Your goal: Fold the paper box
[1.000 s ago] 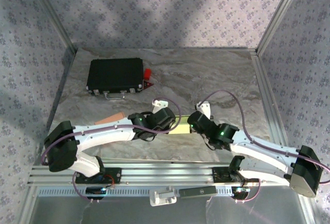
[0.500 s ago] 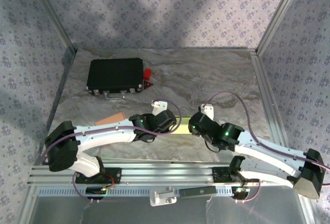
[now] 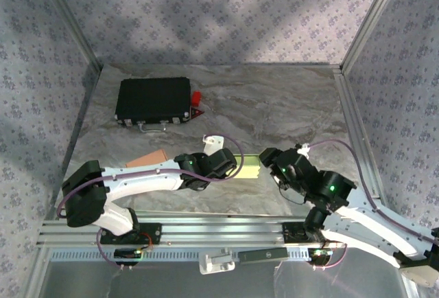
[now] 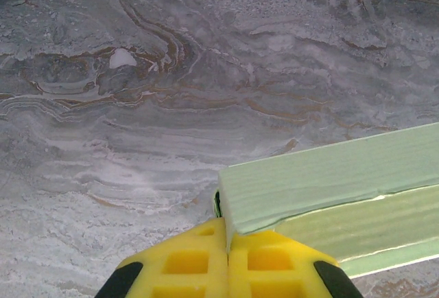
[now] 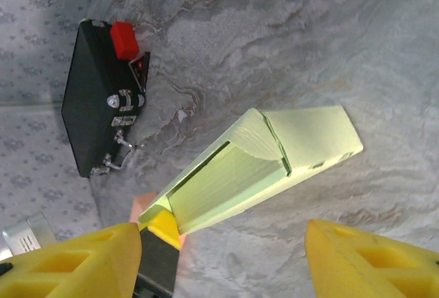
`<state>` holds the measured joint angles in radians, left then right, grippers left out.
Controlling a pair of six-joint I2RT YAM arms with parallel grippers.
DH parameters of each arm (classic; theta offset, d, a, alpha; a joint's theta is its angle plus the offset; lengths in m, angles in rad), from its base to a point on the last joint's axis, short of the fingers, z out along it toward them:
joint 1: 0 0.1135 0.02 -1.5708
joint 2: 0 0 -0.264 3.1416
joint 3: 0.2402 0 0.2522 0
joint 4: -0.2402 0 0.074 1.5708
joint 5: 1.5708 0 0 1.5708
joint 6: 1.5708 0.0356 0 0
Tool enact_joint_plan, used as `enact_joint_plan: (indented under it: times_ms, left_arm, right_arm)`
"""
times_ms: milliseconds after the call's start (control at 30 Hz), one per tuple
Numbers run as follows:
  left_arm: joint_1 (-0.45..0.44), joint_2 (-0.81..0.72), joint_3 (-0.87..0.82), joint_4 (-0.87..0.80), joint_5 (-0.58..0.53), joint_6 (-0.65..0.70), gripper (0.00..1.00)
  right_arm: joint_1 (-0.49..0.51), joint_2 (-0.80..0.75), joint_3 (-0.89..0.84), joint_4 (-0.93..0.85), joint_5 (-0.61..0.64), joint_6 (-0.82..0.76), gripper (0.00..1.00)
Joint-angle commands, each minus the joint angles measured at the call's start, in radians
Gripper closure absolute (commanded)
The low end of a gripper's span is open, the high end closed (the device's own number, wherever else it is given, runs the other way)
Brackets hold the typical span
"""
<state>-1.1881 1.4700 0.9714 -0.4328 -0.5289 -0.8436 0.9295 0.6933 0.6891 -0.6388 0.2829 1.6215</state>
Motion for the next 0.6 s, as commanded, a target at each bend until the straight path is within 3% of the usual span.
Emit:
enact_joint_plan:
  times_ms: [0, 167, 567]
  left_arm:
    - [-0.012, 0.020, 0.022, -0.038, -0.007, -0.014, 0.94]
    - [-0.017, 0.022, 0.030, -0.047, -0.011, -0.014, 0.94]
    - [-0.021, 0.024, 0.042, -0.054, -0.020, -0.008, 0.94]
  right_arm:
    - [-0.022, 0.012, -0.041, 0.032, -0.085, 0.205, 0.28]
    - [-0.116, 0.018, -0.136, 0.218, -0.188, 0.235, 0.18]
    - [-0.223, 0.068, -0.222, 0.362, -0.319, 0.213, 0.19]
